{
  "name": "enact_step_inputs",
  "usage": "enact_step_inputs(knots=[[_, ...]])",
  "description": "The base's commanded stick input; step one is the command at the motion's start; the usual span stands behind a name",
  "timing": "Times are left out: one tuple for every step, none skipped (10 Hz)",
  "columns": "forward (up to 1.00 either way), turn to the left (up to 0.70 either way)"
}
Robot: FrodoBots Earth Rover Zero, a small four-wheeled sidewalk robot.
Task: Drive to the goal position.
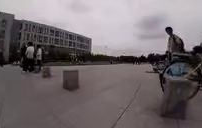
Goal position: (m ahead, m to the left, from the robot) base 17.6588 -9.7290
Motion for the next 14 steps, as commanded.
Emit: enact_step_inputs(knots=[[0.63,0.0],[0.63,0.0],[0.63,0.0],[0.63,0.0],[0.63,0.0],[0.63,0.0],[0.63,0.0],[0.63,0.0],[0.62,0.0],[0.61,0.0],[0.61,0.0],[0.61,0.0],[0.61,0.0],[0.61,0.0]])
